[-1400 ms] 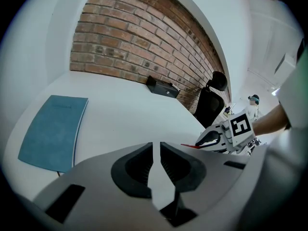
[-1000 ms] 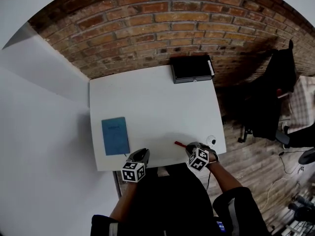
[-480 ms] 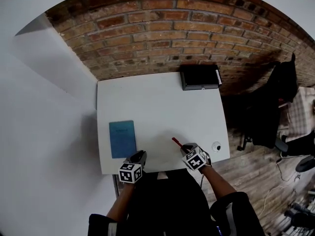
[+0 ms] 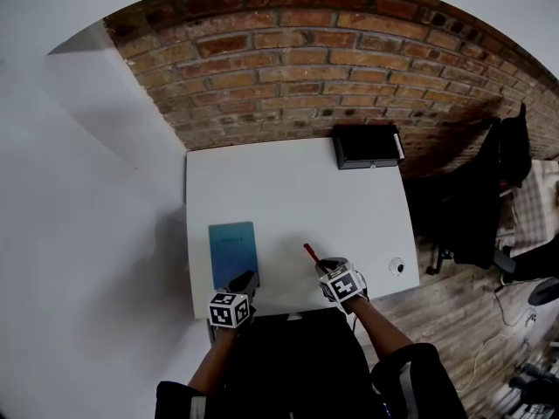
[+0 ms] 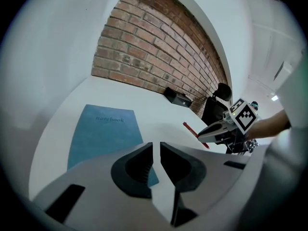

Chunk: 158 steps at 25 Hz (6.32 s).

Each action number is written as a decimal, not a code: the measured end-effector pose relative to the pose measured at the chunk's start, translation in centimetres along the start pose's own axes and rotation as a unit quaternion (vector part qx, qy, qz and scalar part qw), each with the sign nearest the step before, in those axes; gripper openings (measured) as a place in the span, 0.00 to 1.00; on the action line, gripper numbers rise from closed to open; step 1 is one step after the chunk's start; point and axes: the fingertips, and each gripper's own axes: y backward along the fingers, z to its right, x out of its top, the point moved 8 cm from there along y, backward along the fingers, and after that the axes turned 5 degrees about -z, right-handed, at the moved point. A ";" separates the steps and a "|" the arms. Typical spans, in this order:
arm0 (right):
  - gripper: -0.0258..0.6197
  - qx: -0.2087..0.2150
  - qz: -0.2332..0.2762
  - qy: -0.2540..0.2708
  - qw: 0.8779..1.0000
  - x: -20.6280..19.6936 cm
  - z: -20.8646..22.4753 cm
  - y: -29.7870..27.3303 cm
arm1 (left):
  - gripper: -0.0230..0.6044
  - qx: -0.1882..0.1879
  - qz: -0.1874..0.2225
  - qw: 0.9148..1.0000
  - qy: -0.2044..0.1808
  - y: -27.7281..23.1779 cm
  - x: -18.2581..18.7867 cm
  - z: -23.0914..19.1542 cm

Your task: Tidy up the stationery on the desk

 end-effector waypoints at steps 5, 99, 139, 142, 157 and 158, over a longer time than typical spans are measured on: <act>0.14 0.005 0.005 -0.031 0.999 1.8 -1.9 -1.3 | 0.13 0.007 0.002 1.000 0.003 1.4 0.1 -2.3; 0.13 0.196 0.017 -0.327 0.925 10.3 -8.8 -10.0 | 0.13 0.031 -0.024 0.998 0.057 3.2 -1.5 -9.5; 0.07 -0.086 0.312 -0.057 0.945 -2.2 -12.0 11.6 | 0.13 0.078 0.146 0.983 -0.081 11.3 -2.2 6.6; 0.07 -0.089 0.312 -0.061 0.944 -4.5 -12.7 12.6 | 0.13 0.084 0.152 0.981 -0.090 12.5 -3.7 8.8; 0.07 -0.075 0.317 -0.062 0.944 -10.3 -15.8 14.1 | 0.13 0.095 0.154 0.979 -0.098 15.1 -9.6 12.6; 0.07 -0.075 0.316 -0.061 0.944 -10.3 -15.8 14.2 | 0.13 0.095 0.154 0.979 -0.098 15.0 -9.7 12.8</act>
